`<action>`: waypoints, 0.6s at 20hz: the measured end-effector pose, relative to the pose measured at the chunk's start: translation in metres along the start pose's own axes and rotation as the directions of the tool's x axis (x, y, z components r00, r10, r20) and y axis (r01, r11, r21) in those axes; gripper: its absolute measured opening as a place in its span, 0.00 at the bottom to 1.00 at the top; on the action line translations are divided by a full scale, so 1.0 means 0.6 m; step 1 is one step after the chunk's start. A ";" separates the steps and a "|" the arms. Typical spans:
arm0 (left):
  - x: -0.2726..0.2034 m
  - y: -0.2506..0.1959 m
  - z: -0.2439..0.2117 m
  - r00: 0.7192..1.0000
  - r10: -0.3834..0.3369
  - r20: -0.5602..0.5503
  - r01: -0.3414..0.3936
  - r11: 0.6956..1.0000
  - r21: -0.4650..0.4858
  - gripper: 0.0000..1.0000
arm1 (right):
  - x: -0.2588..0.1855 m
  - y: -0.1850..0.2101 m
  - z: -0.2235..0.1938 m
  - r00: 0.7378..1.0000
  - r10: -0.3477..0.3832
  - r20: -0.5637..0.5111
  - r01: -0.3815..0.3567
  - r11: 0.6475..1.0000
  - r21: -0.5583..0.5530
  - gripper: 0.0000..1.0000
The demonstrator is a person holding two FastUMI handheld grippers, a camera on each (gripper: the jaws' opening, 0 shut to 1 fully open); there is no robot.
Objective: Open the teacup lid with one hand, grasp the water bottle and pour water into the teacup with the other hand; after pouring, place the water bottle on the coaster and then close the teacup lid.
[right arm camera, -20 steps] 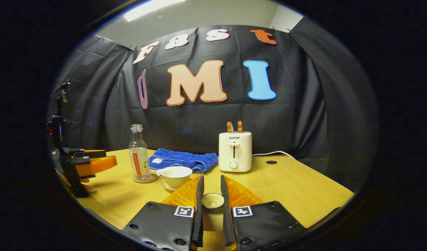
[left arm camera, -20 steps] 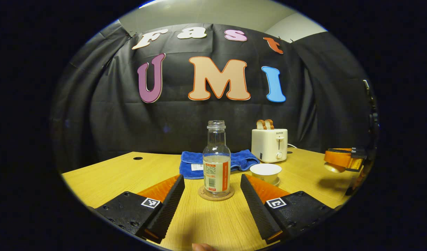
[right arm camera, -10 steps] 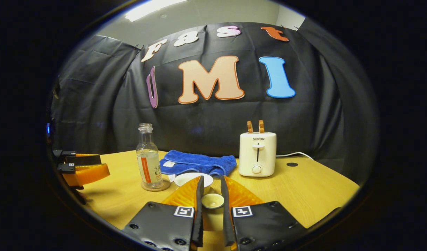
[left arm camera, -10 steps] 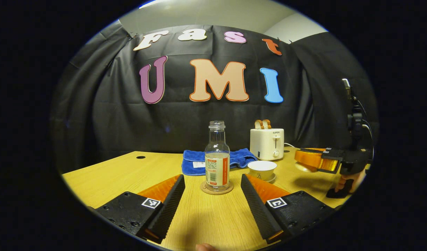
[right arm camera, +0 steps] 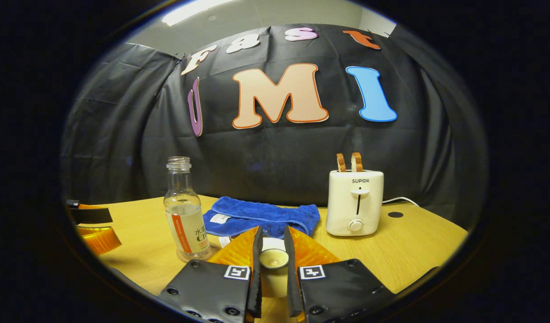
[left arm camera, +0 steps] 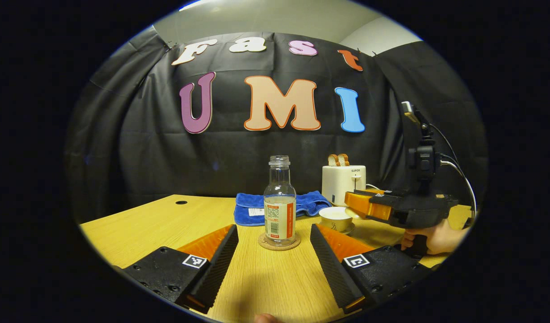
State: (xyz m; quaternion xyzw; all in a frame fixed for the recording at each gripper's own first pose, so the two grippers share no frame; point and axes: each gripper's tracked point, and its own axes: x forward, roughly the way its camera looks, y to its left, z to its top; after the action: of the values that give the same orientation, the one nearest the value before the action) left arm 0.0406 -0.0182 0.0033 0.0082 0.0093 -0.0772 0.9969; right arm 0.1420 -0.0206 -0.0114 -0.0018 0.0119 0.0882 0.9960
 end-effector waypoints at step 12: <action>-0.002 0.000 0.002 1.000 0.000 -0.001 0.000 1.000 0.000 0.94 | 0.067 0.017 -0.030 0.994 0.002 -0.107 -0.004 1.000 -0.017 0.25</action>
State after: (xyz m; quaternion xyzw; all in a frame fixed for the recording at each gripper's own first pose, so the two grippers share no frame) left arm 0.0397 -0.0184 0.0047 0.0084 0.0101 -0.0774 0.9969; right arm 0.1792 -0.0039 -0.0301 -0.0151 0.0645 0.0894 0.9938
